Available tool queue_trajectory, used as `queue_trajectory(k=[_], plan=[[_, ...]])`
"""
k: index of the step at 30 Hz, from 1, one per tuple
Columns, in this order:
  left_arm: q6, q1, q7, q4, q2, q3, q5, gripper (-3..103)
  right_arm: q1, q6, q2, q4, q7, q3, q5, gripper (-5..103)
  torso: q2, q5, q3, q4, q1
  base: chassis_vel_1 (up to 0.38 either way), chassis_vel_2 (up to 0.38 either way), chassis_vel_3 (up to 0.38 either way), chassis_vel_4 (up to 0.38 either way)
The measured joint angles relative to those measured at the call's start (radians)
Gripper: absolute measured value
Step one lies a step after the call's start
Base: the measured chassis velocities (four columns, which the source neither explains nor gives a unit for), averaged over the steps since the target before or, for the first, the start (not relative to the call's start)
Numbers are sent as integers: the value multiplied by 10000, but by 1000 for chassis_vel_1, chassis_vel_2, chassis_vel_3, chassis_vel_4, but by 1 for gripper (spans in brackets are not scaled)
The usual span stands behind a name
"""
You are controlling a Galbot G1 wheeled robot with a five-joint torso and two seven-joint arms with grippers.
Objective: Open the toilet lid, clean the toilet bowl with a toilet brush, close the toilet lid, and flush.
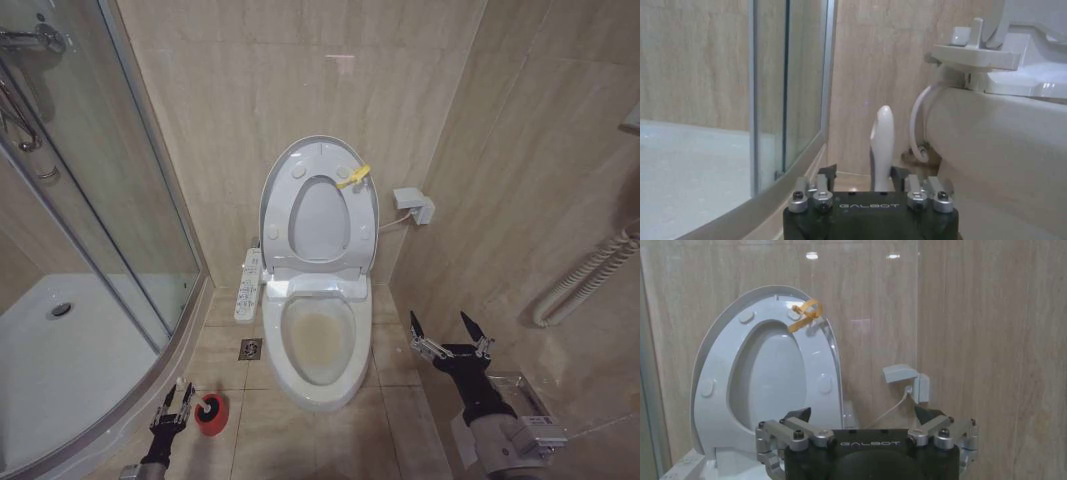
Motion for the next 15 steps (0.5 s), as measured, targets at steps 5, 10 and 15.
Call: queue_trajectory(k=[5,10,15], plan=[[44,218,-85,-194,58,-138,136,60,0,0,0,0,0,0,0,100,0,2,0,1,0,0,0,0,0],[181,1035,-140,-1514,54,-437,244,87,0,0,0,0,0,0,0,100,0,2,0,4,0,0,0,0,0],[137,1837,-159,-3580,-59,-1025,1048,87,0,0,0,-1,0,0,0,100,0,3,-1,1,-1,0,0,0,0]])
